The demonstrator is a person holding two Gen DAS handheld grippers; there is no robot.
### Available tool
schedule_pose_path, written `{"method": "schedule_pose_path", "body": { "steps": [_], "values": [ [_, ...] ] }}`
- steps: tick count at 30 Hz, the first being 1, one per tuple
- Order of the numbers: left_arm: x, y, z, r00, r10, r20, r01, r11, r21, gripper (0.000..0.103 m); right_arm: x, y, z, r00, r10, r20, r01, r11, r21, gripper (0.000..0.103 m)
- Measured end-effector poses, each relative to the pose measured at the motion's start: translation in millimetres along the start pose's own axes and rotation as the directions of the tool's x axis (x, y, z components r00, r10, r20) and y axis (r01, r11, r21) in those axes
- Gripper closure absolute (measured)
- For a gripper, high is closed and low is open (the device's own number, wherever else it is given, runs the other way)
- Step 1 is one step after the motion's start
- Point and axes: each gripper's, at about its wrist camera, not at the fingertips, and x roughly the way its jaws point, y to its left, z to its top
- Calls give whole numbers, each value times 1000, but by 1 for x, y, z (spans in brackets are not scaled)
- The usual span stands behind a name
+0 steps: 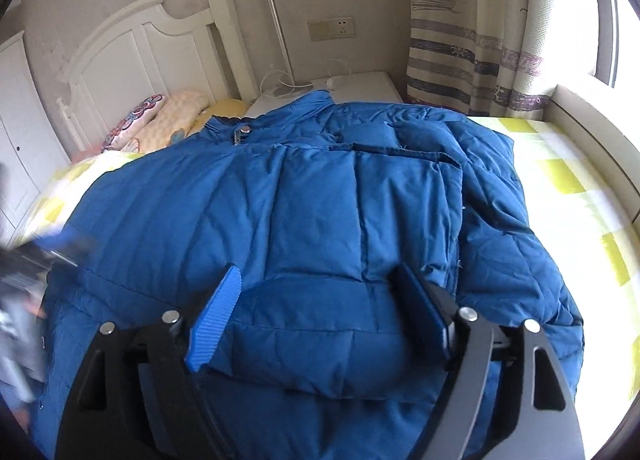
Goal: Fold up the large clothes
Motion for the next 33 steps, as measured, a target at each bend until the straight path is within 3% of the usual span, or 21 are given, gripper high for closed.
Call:
{"method": "schedule_pose_path", "body": {
  "steps": [2, 4, 6, 9, 11, 14, 16, 19, 24, 28, 31, 33],
  "values": [
    [-2, -6, -4, 999, 24, 32, -25, 999, 32, 5, -1, 2, -1, 1000, 0, 0, 0, 1000, -6, 20],
    [-12, -2, 2, 1000, -21, 12, 21, 1000, 1, 5, 0, 1, -1, 1000, 12, 0, -12, 1000, -2, 19],
    [-30, 5, 13, 997, -39, 64, 40, 999, -12, 5, 0, -1, 0, 1000, 27, 2, -27, 1000, 9, 18],
    [-46, 10, 45, 988, 9, 155, -7, 1000, -11, 5, 0, -3, 0, 999, 38, 6, -38, 999, 17, 18],
    [-29, 16, 69, 991, 30, 129, -27, 999, -28, 4, -1, -2, 0, 999, 36, 7, -36, 999, 15, 18],
    [23, 31, 88, 996, 94, 8, -93, 994, -61, 4, -1, -3, 0, 999, 35, 8, -36, 999, 14, 18],
    [61, 48, 83, 989, 95, -110, -106, 989, -99, 4, -1, -2, -1, 999, 42, 11, -42, 999, 13, 18],
    [57, 48, 81, 990, 94, -103, -106, 988, -113, 4, -2, -2, -1, 999, 43, 12, -43, 999, 14, 17],
    [4, 55, 63, 998, 29, 58, -17, 980, -196, 4, -3, -3, 0, 998, 56, 16, -57, 998, 24, 17],
    [-2, 55, 31, 998, 65, 1, -64, 983, -171, 4, -3, -4, 0, 998, 61, 18, -62, 998, 27, 17],
    [3, 37, 8, 986, 159, 53, -156, 987, -42, 4, -3, -4, -1, 998, 58, 19, -58, 998, 25, 17],
    [5, 30, 9, 979, 199, 51, -199, 980, -15, 4, -5, -4, -1, 998, 55, 26, -55, 998, 22, 17]
  ]
}}
